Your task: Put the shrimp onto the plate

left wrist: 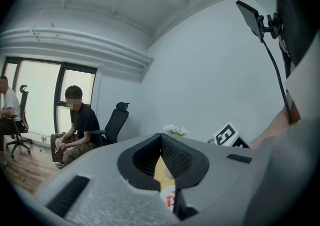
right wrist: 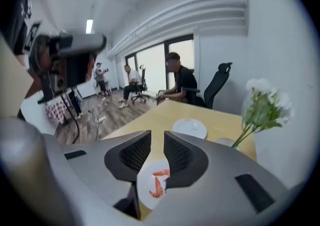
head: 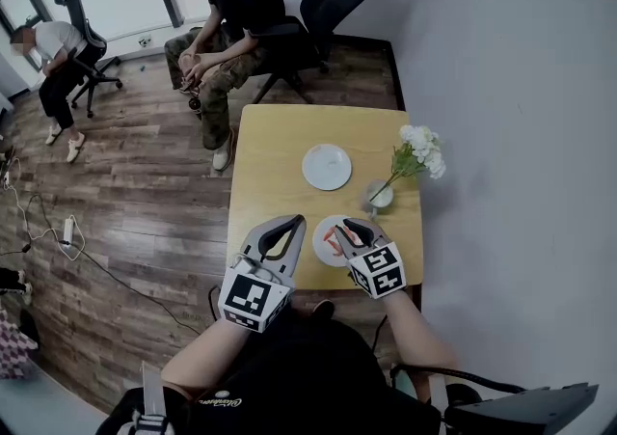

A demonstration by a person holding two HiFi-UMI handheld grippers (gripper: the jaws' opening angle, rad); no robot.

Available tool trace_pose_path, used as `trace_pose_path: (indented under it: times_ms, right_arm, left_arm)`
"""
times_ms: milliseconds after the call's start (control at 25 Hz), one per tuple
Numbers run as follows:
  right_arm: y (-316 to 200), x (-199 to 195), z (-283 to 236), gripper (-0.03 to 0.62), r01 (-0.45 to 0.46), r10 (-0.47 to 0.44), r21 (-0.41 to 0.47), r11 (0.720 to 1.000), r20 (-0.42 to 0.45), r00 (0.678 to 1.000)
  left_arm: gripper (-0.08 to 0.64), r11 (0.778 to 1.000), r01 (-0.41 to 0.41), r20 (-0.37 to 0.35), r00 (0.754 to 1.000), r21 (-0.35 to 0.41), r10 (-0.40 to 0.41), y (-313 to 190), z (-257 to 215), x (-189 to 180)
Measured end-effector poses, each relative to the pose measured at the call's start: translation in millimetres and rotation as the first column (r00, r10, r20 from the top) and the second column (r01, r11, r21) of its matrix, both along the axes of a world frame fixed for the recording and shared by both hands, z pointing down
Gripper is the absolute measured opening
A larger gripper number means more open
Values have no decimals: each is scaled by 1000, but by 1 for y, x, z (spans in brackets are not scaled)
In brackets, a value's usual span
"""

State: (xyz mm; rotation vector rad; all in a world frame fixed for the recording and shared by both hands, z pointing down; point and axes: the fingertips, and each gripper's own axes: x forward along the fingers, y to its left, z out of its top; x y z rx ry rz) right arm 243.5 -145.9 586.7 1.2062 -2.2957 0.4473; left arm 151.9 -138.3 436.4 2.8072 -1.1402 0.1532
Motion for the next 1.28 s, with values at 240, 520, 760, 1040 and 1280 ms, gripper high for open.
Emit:
trace_pose_path:
  times_ms: [240,520,760,1040,1280]
  right_arm:
    - [7,16,-130,51,-175,119,249,953,227,967]
    - [31,11,-196,5,-219,99,397,891,301,948]
    - [45,11,-214,3,-234,92,434,870,323,942]
    - [50,5,-220,3,-219,72,456,863,317,946]
    - [51,-1,-220,2,-204,61,468,860,303,951]
  left_arm:
    - [3,999,-36,-17,999,25,37,2,-15,15]
    - [3,995,-78,-27,996,55,80,12,-27,30]
    - [3,993,-91,-29,995,72,94,16,-36,32]
    - [3,992,-96,-32,995,84,99,18,-42,33]
    - [3,991,-102,-31,994,84,105,19,-42,32]
